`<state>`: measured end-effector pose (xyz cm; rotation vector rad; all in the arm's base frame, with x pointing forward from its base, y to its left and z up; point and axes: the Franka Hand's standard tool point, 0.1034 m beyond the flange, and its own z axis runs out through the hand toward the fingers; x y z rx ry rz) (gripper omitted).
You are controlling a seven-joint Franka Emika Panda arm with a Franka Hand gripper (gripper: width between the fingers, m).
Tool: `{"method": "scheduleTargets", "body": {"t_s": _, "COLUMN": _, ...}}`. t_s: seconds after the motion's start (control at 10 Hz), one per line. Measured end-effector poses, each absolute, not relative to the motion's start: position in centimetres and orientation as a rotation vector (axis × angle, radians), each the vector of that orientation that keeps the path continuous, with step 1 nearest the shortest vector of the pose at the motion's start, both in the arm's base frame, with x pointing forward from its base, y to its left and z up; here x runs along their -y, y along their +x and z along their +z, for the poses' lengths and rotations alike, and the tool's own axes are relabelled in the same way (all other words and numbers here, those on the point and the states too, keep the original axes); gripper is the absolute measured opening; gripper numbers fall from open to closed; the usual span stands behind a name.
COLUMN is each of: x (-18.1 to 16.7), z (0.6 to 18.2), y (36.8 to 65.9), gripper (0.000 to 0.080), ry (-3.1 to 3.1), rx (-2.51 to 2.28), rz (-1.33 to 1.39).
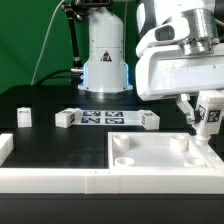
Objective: Assemble one leg
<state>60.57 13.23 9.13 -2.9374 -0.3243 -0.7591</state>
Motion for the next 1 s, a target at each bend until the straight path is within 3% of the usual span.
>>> {"method": "scheduleTargets", "body": {"t_s": 1.0, "x": -11.9, "z": 6.4, "y": 62.0, "gripper": 0.029, "ry": -2.938, "rx": 0.333, "rz": -0.799}}
